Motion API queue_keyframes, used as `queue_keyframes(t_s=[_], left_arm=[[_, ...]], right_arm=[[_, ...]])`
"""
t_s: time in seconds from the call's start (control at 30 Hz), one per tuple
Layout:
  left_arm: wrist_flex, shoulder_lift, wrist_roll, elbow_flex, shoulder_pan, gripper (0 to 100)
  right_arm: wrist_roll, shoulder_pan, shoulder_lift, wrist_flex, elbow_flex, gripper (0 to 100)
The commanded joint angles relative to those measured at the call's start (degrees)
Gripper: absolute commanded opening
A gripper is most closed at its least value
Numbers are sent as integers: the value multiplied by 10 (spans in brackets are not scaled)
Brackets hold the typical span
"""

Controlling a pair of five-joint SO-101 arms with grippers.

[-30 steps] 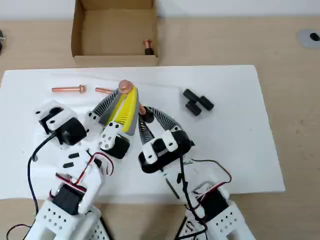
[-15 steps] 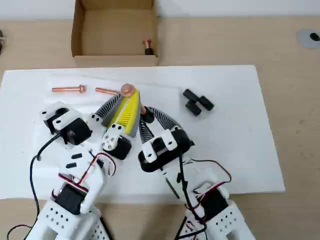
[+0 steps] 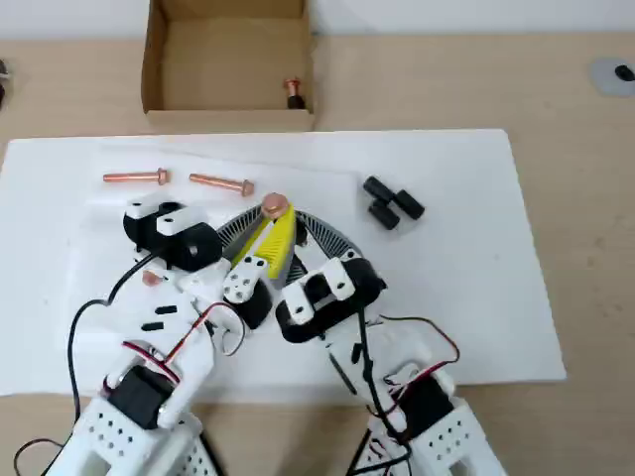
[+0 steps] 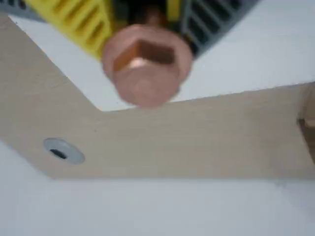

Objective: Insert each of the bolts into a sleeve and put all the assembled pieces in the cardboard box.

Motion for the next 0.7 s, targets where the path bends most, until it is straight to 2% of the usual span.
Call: queue_keyframes(t_s=[0.0,0.23,0.4,0.67], left_arm=[[27,-1,-6,-31,6,11],[194,-1,-27,-105,33,11],[249,0,-30,-136,33,11],[381,0,-98,-166,82,37]], right_arm=[[7,-6,-65,-18,-2,11],[7,-6,-65,-18,-2,11],[7,-6,-65,-18,-3,11],[35,-6,-65,-18,-4,11]])
